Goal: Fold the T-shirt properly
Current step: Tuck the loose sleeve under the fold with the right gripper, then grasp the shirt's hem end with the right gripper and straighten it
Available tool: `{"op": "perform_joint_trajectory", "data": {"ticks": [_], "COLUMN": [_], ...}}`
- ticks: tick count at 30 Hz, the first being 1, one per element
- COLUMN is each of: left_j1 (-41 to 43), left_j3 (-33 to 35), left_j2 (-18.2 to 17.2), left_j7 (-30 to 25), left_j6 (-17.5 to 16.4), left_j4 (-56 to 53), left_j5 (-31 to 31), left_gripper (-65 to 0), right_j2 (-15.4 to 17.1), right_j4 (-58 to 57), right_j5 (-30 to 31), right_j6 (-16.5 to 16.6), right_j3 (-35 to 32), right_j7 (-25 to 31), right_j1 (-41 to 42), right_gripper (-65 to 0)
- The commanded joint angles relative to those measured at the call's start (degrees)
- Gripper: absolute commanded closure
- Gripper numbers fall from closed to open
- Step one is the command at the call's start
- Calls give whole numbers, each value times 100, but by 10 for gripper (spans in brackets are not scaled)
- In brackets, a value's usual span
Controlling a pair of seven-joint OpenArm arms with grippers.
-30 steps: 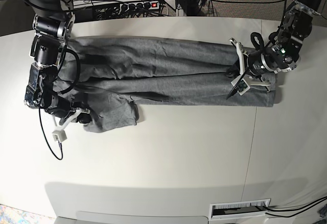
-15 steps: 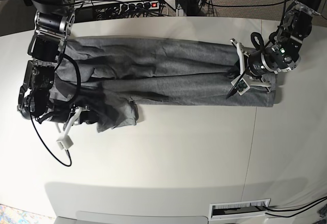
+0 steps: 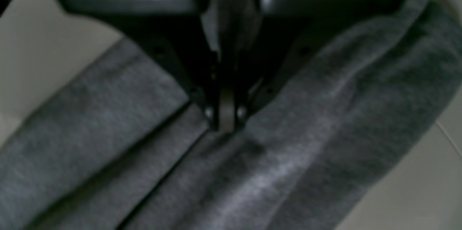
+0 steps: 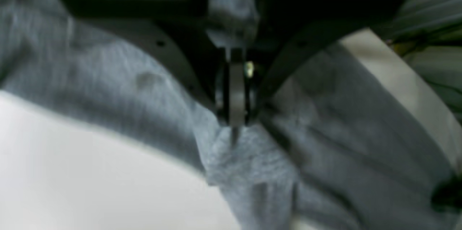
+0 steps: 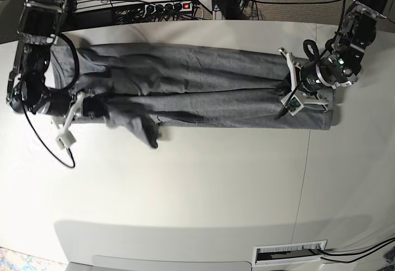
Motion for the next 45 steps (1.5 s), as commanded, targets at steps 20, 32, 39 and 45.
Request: {"op": "perform_joint_trajectory", "data": {"ticks": [20,32,39,45], "left_j1": [-68,-81,-81,-81], "left_j3": [-52,-52,-52,-52], "left_j2": [138,138,136,136], "left_j7": [-7,-7,-4,13], "left_j6": [44,42,39,39], "left_j4": [-101,-98,-98,-98], "left_j5": [26,24,24,28], "left_gripper": [0,0,0,0], "right_j2": [658,656,658,603], "right_j4": [1908,1908,1908,1908], "right_j5": [48,-1375,-1871,-660], "right_j6": [82,82,82,82], "right_j3": [1646,1722,1722,1722], "right_j7": [101,826,925,302], "right_j1": [-1947,-1766,-1309,-1283], "right_gripper": [0,-18,-18,-18]}}
